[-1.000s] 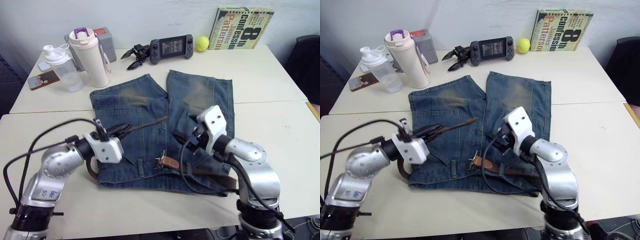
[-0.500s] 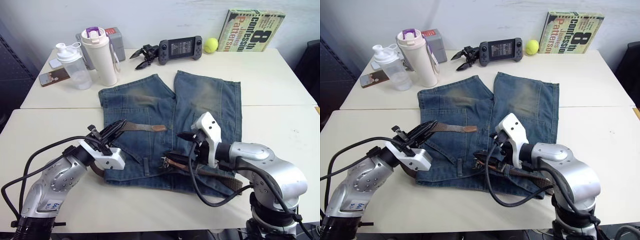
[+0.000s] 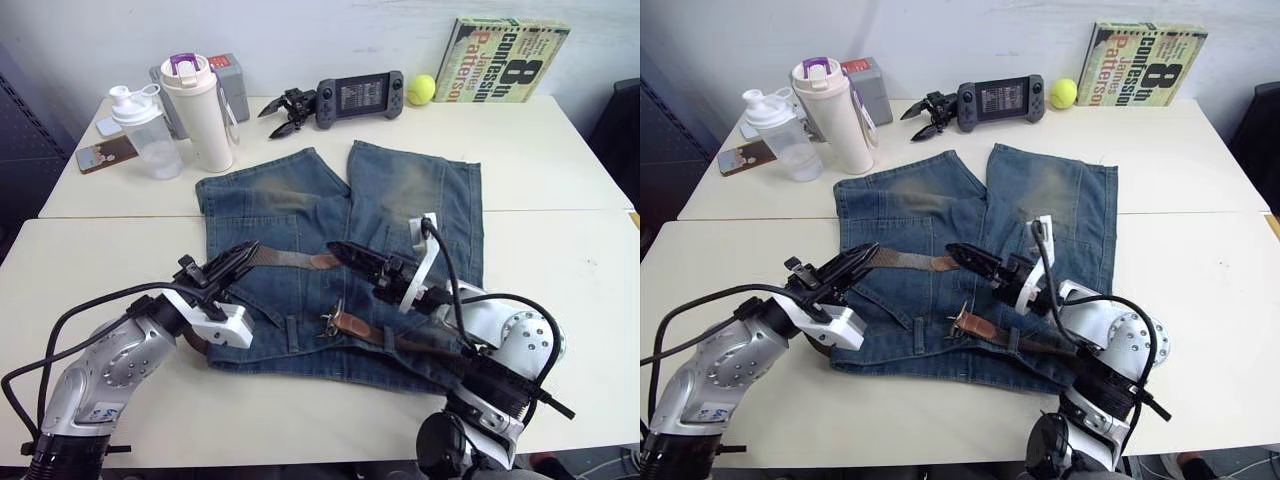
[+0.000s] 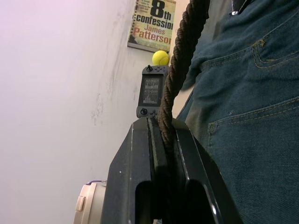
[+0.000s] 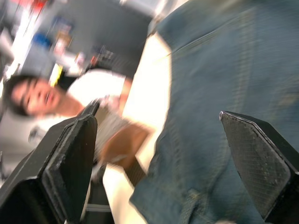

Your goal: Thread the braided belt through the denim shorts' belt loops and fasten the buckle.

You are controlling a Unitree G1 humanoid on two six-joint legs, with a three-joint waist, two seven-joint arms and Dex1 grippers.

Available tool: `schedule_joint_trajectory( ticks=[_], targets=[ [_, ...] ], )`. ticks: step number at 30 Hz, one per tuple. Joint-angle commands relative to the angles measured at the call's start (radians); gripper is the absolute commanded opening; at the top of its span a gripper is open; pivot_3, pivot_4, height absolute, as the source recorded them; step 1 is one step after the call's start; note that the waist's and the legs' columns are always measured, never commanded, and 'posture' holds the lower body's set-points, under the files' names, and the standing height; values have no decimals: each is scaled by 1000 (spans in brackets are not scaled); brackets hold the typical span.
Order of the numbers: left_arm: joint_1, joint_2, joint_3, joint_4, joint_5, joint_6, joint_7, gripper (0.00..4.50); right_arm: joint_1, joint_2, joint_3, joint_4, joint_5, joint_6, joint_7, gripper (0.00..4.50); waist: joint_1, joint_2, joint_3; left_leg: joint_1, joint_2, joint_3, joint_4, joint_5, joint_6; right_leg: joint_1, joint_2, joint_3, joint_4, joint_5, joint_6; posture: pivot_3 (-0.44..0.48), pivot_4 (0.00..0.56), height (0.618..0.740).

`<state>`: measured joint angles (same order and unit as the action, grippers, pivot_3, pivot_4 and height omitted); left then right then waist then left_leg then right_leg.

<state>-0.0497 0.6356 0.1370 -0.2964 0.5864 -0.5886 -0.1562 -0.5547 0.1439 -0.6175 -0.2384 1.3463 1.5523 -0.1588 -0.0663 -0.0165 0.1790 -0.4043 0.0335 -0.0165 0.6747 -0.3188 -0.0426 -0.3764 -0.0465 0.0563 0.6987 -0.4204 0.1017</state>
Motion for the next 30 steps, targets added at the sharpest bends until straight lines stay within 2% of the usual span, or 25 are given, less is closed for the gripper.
schedule_joint_trajectory(
  ticks=[1, 3, 6, 13, 22, 25, 27, 28, 30],
  targets=[
    [-1, 6, 6, -24, 6, -11, 18, 0, 67, -38, 209, 3, 494, -264, -366, 4477, -16, 0, 0, 0, 1, 0, 0, 0, 0, 0, 0, 0, 0, 0, 0, 0, 150, 739],
    [2, 7, 10, -21, 15, -9, 22, 0, 104, -90, 297, -27, 604, -368, -456, 4477, -24, 0, 0, 0, 3, -1, -1, 0, 0, 1, 0, 0, 0, 0, 0, 0, 150, 739],
    [-3, 9, 7, -20, 22, -12, 23, 0, 136, -119, 378, -79, 626, -466, -481, 3608, -26, 0, 0, 0, 3, -1, -2, 0, 0, 1, 0, 0, -1, 0, 0, 0, 150, 739],
    [-15, 17, 3, -10, 36, -20, 28, 0, 190, -167, 473, -130, 626, -575, -473, 70, -25, 0, 0, 0, 6, -1, -4, 1, -1, 0, 0, 1, -3, 0, 0, 0, 150, 739],
    [-17, 23, 2, 6, 41, -24, 34, 0, 186, -177, 512, -151, 626, -633, -462, 26, -20, 0, 0, 0, 7, -1, -5, 1, -2, 0, 0, 2, -3, 0, 0, 0, 150, 739],
    [-11, 19, -8, 12, -2, 7, -7, 0, 177, -165, 514, -160, 626, -656, -471, 26, -20, 0, 0, 0, 7, -1, -5, 1, -2, 0, 0, 2, -3, 0, 0, 0, 150, 739],
    [-1, 17, -14, 15, -36, 29, -36, 904, 173, -159, 515, -163, 626, -668, -475, 0, -20, 0, 0, 0, 7, -1, -5, 1, -2, 0, 0, 2, -3, 0, 0, 0, 150, 739],
    [5, 13, -15, 13, -64, 46, -52, 1123, 171, -158, 515, -163, 626, -673, -477, 0, -20, 0, 0, 0, 7, -1, -5, 1, -2, 0, 0, 2, -3, 0, 0, 0, 150, 739],
    [13, 17, -16, 5, -102, 67, -82, 1948, 169, -156, 511, -161, 626, -683, -481, 0, -20, 0, 0, 1, 7, -1, -6, 1, -2, 0, 0, 2, -4, 0, 0, 0, 150, 739]
  ],
)
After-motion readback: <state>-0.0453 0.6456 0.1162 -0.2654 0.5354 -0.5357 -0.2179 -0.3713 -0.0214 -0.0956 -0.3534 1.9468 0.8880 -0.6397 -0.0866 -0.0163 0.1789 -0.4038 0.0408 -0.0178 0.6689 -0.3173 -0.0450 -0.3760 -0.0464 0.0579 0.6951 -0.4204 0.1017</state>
